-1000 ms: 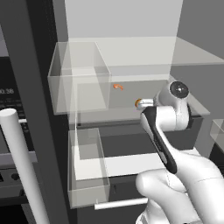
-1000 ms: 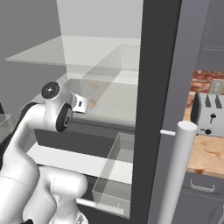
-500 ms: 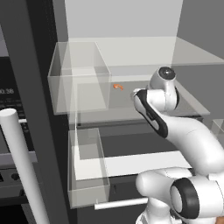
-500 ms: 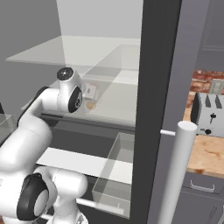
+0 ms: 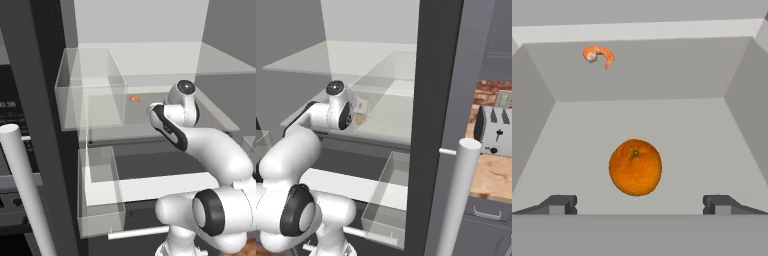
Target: Pick up the tangerine and kiwi from the fridge and place one fruit on each plate on the dining counter.
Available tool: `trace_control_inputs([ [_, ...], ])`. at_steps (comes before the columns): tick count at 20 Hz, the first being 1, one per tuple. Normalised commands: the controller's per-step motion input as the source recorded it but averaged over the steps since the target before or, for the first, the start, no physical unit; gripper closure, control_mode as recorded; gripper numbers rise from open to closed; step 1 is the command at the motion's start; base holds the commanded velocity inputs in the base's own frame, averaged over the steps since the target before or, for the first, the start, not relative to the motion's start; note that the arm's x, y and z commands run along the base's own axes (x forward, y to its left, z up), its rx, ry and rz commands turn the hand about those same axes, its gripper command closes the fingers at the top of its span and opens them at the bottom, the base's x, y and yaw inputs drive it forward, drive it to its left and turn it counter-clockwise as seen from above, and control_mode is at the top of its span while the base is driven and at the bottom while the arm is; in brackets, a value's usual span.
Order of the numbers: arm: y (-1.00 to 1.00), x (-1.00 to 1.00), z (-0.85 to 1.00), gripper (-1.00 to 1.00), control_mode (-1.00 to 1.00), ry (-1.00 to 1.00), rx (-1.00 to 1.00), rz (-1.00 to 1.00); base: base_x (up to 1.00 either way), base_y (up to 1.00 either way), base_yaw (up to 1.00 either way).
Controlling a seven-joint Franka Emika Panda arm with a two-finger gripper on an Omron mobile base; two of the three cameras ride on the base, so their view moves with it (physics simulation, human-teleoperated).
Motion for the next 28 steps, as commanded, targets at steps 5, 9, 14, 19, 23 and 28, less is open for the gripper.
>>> trace_control_inputs([
  [5, 0.00, 0.31, -0.13, -1.00, -1.00, 0.04, 0.00, 0.04, 0.00, 0.00, 0.00],
  [9, 0.00, 0.12, -0.29, -1.00, -1.00, 0.13, 0.00, 0.00, 0.00, 0.00, 0.00],
  [14, 0.00, 0.11, -0.09, -1.00, -1.00, 0.03, 0.00, 0.01, 0.00, 0.00, 0.00],
  [19, 0.00, 0.14, -0.32, -1.00, -1.00, 0.03, 0.00, 0.00, 0.00, 0.00, 0.00],
  [23, 0.00, 0.22, -0.26, -1.00, -1.00, 0.01, 0.00, 0.00, 0.00, 0.00, 0.00],
  [28, 0.00, 0.14, -0.25, -1.00, -1.00, 0.00, 0.00, 0.00, 0.00, 0.00, 0.00],
])
